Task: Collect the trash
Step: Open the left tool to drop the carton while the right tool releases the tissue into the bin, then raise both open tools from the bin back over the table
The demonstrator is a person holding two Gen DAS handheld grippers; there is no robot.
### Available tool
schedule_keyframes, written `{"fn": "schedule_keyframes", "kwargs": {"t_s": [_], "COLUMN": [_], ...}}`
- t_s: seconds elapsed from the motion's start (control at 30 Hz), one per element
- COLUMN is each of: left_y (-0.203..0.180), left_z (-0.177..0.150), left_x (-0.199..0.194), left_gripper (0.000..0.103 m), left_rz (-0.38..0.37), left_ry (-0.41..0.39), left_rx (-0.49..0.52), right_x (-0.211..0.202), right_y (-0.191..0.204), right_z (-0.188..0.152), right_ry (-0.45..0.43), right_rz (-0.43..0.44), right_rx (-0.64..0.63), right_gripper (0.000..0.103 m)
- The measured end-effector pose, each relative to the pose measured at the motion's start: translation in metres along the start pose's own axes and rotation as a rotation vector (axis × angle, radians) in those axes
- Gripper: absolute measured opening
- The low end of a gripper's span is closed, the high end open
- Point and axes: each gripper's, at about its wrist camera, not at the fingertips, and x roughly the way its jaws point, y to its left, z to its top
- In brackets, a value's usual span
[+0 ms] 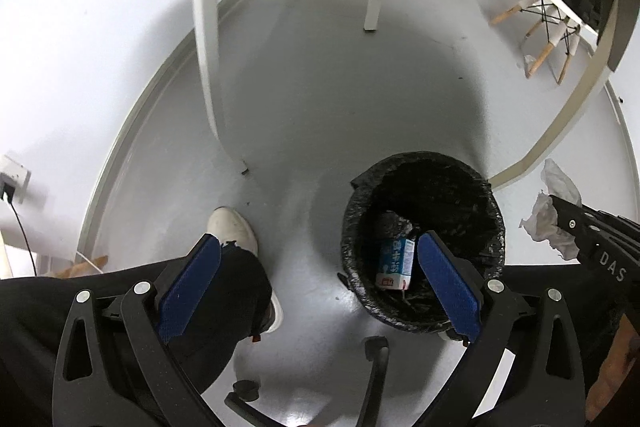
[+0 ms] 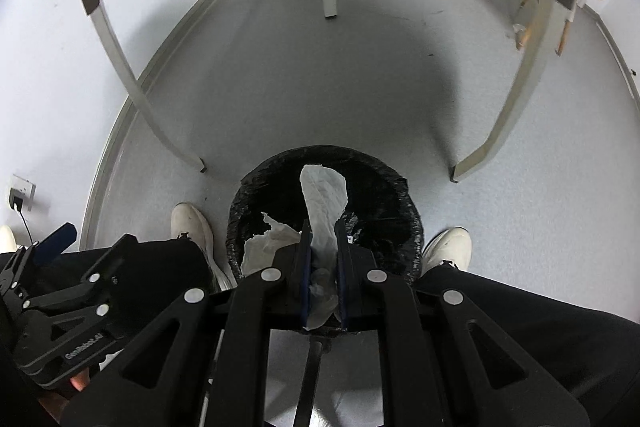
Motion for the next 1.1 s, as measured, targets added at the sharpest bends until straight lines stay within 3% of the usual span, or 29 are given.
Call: {"fn": "schedule_keyframes", "kwargs": {"t_s": [0.27, 0.47, 0.57, 0.73, 1.1], "left_y": [0.02, 0.023, 0.024, 0.023, 0.021], "left_z": [0.0, 0.0, -0.001, -0.002, -0.003], "left_x": [0.003, 0.006, 0.008, 0.006, 0.001], "left_gripper": [0.097, 0.097, 0.097, 0.097, 0.097], "left_rz": [0.012, 0.016, 0.016, 0.019, 0.015], "left_ry": [0.01, 0.011, 0.012, 0.007, -0.001], "left_rx": [-0.023, -0.027, -0.028, -0.023, -0.025], "right_x": [0.013, 0.018, 0.019, 0.016, 0.006], "right_y": [0.014, 0.021, 0.021, 0.019, 0.005], "right_z": [0.004, 0.003, 0.004, 0.005, 0.004], "right_ry": [0.017, 0.023, 0.02, 0.003, -0.052], "right_rz": [0.003, -0.004, -0.013, -0.015, -0.025], "right_rx": [-0.026, -0.034, -0.03, -0.017, 0.005], "right_gripper": [0.01, 0.018, 0.028, 0.052, 0.087]}}
